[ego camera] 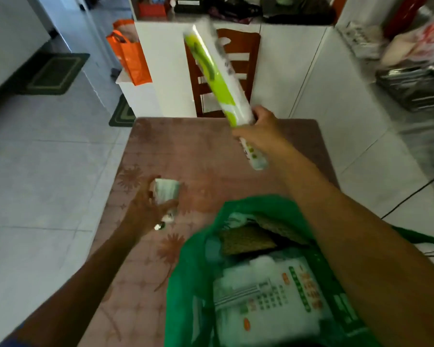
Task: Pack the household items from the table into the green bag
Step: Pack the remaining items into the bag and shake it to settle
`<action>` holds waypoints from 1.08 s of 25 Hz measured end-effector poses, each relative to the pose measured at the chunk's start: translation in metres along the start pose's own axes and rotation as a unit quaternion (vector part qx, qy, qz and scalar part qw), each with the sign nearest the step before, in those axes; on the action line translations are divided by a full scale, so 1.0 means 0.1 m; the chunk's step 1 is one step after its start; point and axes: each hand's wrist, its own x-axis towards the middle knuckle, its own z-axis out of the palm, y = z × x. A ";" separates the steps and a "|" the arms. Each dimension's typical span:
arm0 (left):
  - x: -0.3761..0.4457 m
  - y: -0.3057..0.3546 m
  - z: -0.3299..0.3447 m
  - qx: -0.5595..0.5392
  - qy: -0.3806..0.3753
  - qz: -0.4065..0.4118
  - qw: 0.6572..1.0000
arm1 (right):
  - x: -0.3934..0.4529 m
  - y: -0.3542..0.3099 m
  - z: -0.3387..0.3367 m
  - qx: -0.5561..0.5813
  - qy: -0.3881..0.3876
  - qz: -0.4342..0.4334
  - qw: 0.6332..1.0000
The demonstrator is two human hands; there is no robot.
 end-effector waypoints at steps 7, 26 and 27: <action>-1.36 1.77 -0.43 -0.244 -0.032 0.089 0.965 | -1.68 -0.50 -1.03 0.361 0.007 -0.074 0.930; -2.96 0.74 0.88 0.348 0.349 0.268 0.828 | -2.77 0.39 -0.92 0.097 -0.136 -0.071 0.983; -2.92 0.73 0.74 0.378 0.374 0.199 0.823 | -2.71 0.53 -0.80 0.068 -0.139 -0.051 0.987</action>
